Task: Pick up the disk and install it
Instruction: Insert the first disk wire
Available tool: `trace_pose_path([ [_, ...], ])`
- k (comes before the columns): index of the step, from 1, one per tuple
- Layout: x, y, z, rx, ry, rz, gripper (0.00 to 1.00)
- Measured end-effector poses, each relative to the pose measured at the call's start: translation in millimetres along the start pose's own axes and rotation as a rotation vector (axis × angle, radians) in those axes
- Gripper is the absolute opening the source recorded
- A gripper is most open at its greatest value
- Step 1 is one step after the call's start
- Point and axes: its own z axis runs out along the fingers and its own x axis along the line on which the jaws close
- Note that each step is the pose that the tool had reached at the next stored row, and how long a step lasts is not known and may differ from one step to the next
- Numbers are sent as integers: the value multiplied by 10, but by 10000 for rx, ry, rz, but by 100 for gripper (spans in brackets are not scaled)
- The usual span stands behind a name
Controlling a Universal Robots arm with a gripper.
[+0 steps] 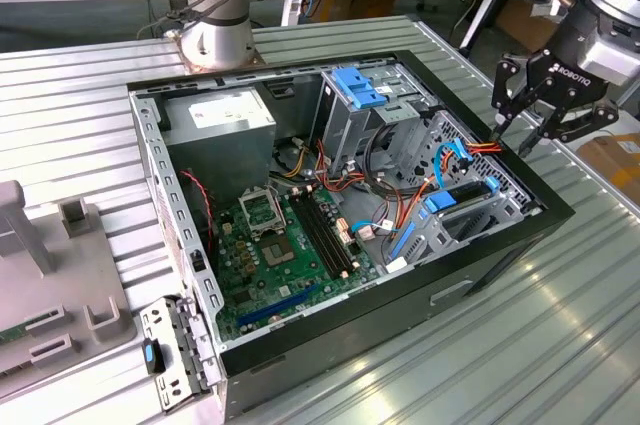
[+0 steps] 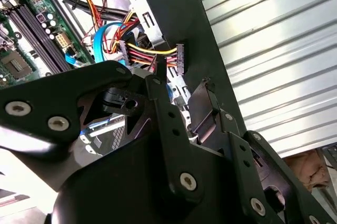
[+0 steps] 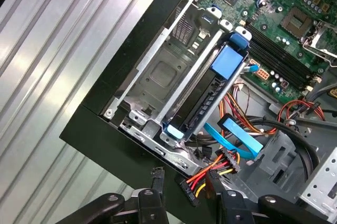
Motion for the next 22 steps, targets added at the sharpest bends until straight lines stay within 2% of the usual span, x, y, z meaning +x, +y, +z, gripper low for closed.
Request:
trace_pose_path([
  [2, 0, 0, 3, -1, -1, -28, 44],
  [5, 0, 0, 20, -28, 14, -632, 44],
  [6, 1, -1, 31, -57, 43, -953, 44],
  [8, 4, -3, 59, -73, 59, -1095, 44],
  [11, 4, -4, 87, -93, 83, -1206, 44],
  [17, -10, -23, 91, -108, 94, -1464, 44],
  [22, 5, -46, 103, -133, 121, -1533, 44],
])
